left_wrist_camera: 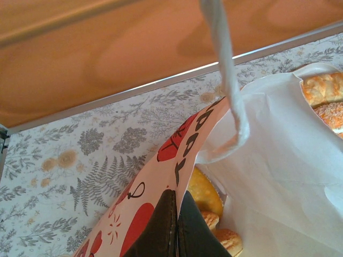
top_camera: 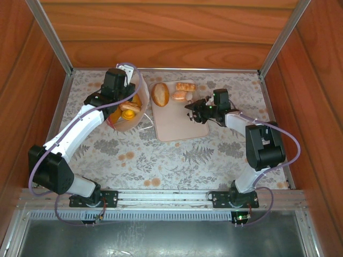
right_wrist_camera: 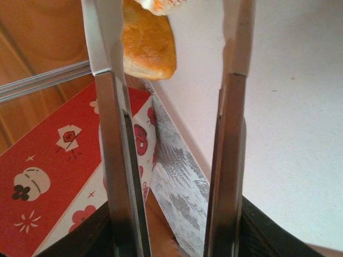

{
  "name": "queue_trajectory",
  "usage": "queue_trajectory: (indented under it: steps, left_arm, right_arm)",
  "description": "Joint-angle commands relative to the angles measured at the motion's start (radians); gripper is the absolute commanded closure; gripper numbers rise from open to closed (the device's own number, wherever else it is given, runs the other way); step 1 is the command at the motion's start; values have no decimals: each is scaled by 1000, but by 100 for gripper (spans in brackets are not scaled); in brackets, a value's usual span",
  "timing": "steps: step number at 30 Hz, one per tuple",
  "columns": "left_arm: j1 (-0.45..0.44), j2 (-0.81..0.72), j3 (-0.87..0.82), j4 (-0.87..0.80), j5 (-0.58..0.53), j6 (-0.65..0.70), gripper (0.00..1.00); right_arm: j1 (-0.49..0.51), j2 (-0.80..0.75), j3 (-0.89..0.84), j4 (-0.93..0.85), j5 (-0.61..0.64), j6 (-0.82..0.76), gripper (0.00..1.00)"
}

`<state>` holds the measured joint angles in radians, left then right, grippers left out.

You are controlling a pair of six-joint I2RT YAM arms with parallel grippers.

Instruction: Take the fake bread out of the paper bag

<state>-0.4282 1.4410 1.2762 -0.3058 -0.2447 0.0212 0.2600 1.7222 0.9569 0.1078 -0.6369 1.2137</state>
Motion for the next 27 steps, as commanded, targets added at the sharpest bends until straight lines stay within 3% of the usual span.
queue_trajectory:
  steps: [1,18,27]
  left_arm:
    - [-6,13,26,18,15,-13,100]
    - [-17,9,40,18,10,-7,100]
    - [-20,1,35,17,5,-4,100]
  right_arm:
    - [-11,-4,1,1,6,-4,49]
    - [-43,-160,-29,-175,51,-94,48]
    - [-42,-240,16,-338,53,-227,51]
